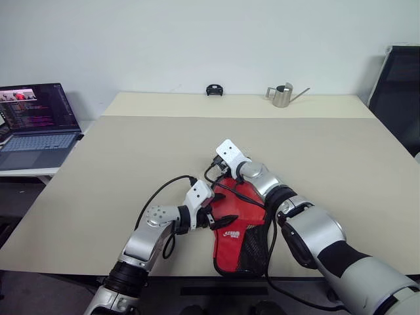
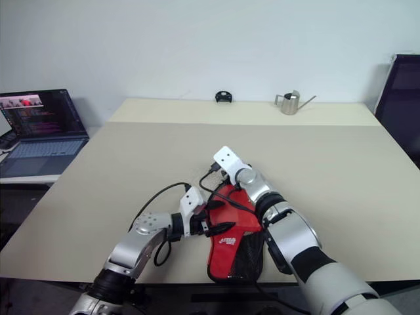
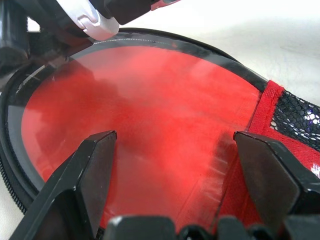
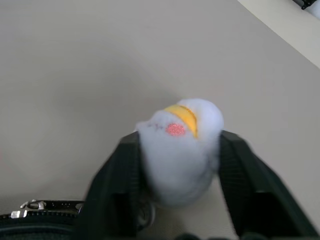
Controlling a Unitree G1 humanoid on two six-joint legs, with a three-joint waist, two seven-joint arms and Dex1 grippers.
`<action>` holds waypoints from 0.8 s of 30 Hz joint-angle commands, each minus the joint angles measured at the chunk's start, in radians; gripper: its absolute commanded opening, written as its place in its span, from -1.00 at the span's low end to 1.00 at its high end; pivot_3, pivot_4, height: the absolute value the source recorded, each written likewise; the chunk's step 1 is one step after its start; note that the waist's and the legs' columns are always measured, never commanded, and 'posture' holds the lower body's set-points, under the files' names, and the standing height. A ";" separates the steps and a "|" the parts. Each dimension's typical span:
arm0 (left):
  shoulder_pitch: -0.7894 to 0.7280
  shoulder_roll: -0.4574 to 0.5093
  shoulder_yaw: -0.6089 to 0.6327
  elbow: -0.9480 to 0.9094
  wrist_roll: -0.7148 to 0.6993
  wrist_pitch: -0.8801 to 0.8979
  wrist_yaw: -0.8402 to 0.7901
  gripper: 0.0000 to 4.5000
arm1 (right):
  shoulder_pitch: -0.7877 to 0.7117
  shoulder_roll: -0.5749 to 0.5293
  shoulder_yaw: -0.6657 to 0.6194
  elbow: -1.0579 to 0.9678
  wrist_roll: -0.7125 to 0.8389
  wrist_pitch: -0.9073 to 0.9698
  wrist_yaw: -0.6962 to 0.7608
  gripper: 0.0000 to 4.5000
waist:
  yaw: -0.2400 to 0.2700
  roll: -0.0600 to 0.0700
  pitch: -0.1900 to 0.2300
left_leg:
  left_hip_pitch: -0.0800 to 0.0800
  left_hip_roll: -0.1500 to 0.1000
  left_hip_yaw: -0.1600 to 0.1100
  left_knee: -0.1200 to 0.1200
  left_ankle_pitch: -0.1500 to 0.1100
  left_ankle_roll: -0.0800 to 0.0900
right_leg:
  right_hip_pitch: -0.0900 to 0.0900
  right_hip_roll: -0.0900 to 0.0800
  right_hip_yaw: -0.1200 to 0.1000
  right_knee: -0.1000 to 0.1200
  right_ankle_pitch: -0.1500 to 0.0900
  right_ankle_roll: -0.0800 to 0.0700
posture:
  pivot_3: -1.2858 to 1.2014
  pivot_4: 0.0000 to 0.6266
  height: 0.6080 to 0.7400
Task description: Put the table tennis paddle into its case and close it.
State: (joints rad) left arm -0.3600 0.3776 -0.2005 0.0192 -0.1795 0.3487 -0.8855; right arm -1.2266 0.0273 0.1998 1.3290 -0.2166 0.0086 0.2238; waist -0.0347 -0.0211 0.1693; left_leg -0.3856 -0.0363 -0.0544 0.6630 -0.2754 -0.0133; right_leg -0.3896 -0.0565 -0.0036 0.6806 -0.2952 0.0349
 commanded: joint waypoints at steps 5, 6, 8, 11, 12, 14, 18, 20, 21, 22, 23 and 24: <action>-0.007 -0.003 -0.013 -0.022 -0.007 -0.003 -0.005 0.82 | 0.000 0.001 -0.022 0.001 -0.010 0.021 -0.008 -0.94 | 0.000 0.000 0.000 | 0.000 0.000 0.000 0.000 0.000 0.000 | 0.000 0.000 0.000 0.000 0.000 0.000 | 0.03 -0.52 1.00; -0.015 -0.008 -0.020 -0.012 -0.003 -0.010 -0.008 0.82 | 0.001 -0.001 -0.027 0.000 -0.008 0.021 -0.011 -0.97 | 0.000 0.000 0.000 | 0.000 0.000 0.000 0.000 0.000 0.000 | 0.000 0.000 0.000 0.000 0.000 0.000 | 0.03 -0.52 1.00; -0.040 -0.025 -0.038 0.020 0.007 -0.029 -0.010 0.82 | -0.001 -0.009 -0.042 -0.004 0.000 0.019 -0.018 -0.98 | 0.001 0.000 0.000 | 0.001 0.000 0.000 0.000 0.000 0.000 | 0.000 0.000 0.000 0.000 0.000 0.000 | 0.03 -0.52 1.00; -0.085 -0.052 -0.063 0.085 0.025 -0.071 -0.019 0.82 | -0.014 -0.025 -0.073 -0.013 0.022 0.018 -0.025 -0.98 | 0.003 0.000 0.000 | 0.001 0.000 0.000 0.000 0.000 0.000 | 0.001 0.000 -0.001 0.000 0.000 -0.001 | 0.03 -0.52 1.00; -0.106 -0.065 -0.071 0.123 0.032 -0.089 -0.021 0.82 | -0.021 -0.035 -0.091 -0.019 0.037 0.018 -0.027 -0.98 | 0.004 0.000 0.000 | 0.001 0.000 0.000 0.000 0.000 0.000 | 0.001 0.000 -0.001 0.000 0.000 -0.001 | 0.03 -0.52 1.00; -0.137 -0.083 -0.087 0.195 0.049 -0.125 -0.035 0.82 | -0.034 -0.054 -0.126 -0.032 0.061 0.020 -0.029 -0.98 | 0.006 0.000 0.000 | 0.000 0.000 -0.001 0.000 0.000 0.000 | 0.001 0.000 -0.001 0.000 0.000 -0.001 | 0.03 -0.52 1.00; -0.158 -0.090 -0.098 0.271 0.067 -0.172 -0.062 0.82 | -0.039 -0.073 -0.163 -0.048 0.087 0.026 -0.027 -0.98 | 0.006 0.001 0.000 | 0.000 -0.001 -0.001 0.000 0.000 0.000 | 0.001 0.000 -0.002 0.000 0.000 -0.001 | 0.03 -0.52 1.00; -0.161 -0.084 -0.106 0.301 0.081 -0.193 -0.077 0.82 | -0.037 -0.086 -0.179 -0.060 0.101 0.032 -0.024 -0.98 | 0.007 0.001 0.000 | 0.001 -0.001 -0.001 0.000 0.000 0.000 | 0.002 0.000 -0.002 0.001 0.000 -0.001 | 0.03 -0.52 1.00; -0.162 -0.080 -0.109 0.315 0.085 -0.199 -0.085 0.82 | -0.036 -0.093 -0.186 -0.067 0.109 0.036 -0.021 -0.98 | 0.007 0.001 0.000 | 0.001 -0.001 -0.001 0.000 0.001 0.000 | 0.002 -0.001 -0.002 0.001 0.000 -0.001 | 0.03 -0.52 1.00; -0.159 -0.073 -0.116 0.328 0.092 -0.204 -0.095 0.82 | -0.032 -0.107 -0.204 -0.087 0.128 0.052 -0.009 -0.98 | 0.007 0.001 0.000 | 0.001 -0.001 -0.001 0.000 0.001 0.001 | 0.002 -0.001 -0.002 0.001 0.001 -0.001 | 0.03 -0.52 1.00; -0.156 -0.067 -0.120 0.340 0.099 -0.210 -0.103 0.82 | -0.026 -0.120 -0.220 -0.108 0.144 0.069 0.002 -0.98 | 0.008 0.001 0.000 | 0.001 -0.001 -0.001 0.001 0.001 0.001 | 0.002 -0.001 -0.003 0.001 0.001 -0.001 | 0.03 -0.52 1.00; -0.156 -0.064 -0.121 0.350 0.102 -0.216 -0.107 0.82 | -0.021 -0.130 -0.231 -0.128 0.156 0.083 0.009 -0.98 | 0.008 0.001 0.000 | 0.001 -0.001 -0.001 0.001 0.001 0.002 | 0.003 -0.001 -0.003 0.001 0.001 -0.001 | 0.03 -0.52 1.00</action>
State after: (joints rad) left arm -0.5314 0.3018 -0.2862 0.3219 -0.1202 0.1314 -0.9796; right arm -1.2271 -0.0622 0.0069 1.2791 -0.0916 0.0803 0.2277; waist -0.0263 -0.0200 0.1691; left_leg -0.3850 -0.0374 -0.0560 0.6637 -0.2747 -0.0113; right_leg -0.3866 -0.0574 -0.0071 0.6815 -0.2941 0.0335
